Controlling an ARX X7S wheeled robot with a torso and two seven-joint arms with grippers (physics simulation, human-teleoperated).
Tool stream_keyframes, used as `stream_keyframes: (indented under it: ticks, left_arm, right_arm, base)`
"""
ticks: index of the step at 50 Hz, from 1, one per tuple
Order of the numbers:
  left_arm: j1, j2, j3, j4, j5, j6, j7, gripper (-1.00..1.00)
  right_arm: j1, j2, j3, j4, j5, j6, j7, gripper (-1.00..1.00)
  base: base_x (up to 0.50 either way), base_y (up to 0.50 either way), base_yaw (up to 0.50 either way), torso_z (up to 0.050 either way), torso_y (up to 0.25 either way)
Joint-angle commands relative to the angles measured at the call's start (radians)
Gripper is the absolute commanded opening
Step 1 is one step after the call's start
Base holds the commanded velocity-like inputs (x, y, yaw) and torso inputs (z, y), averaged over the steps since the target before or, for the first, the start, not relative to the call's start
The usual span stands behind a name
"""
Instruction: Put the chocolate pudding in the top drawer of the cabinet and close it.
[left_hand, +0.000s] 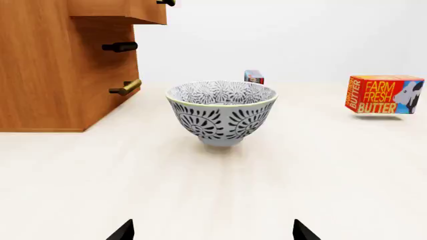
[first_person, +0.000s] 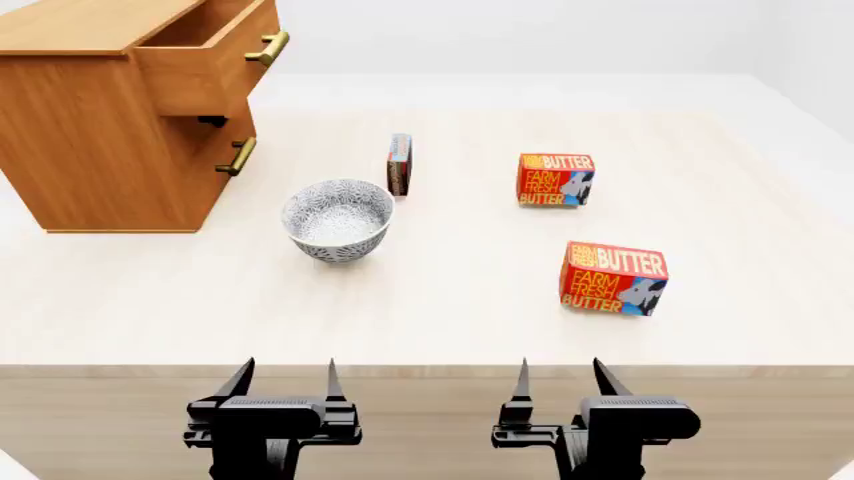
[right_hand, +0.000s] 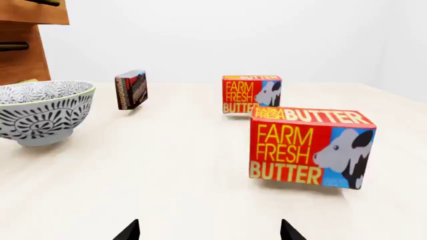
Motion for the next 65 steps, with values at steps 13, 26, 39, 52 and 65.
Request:
stream_keyframes:
  ticks: [13,26,39,52,65]
  left_arm:
    - [0.005,-0.06,0.073,0.142,-0.106,-0.131,0.003,1.0]
    - [-0.221,-0.138,0.069,0.486,-0.19,-0.67,-0.031,1.0]
    - [-0.69,-0.159,0.004,0.39,-0.286,-1.03,-0.032,1.0]
    - [-1.125,-0.147,0.017,-0.044,-0.267,-1.04,-0.021,1.0]
    - [-1.407,-0.138,0.097,-0.447,-0.206,-0.884,0.014,1.0]
  right_arm:
    - [0.023,0.049,-0.047,-0.034,0.049,0.079,0.072,1.0]
    - [0.303,0.108,-0.067,-0.27,0.06,0.5,0.087,1.0]
    - [0.727,0.152,-0.073,-0.142,0.078,0.74,0.059,1.0]
    - [1.125,0.186,-0.116,0.198,0.05,0.766,0.029,1.0]
    - [1.405,0.182,-0.104,0.595,0.052,0.68,0.02,1.0]
  base:
    - [0.0,0.0,0.0,0.019,0.001]
    - [0.0,0.0,0.0,0.05,0.0]
    - [0.0,0.0,0.0,0.05,0.0]
    - [0.0,0.0,0.0,0.05,0.0]
    - [0.0,0.0,0.0,0.05,0.0]
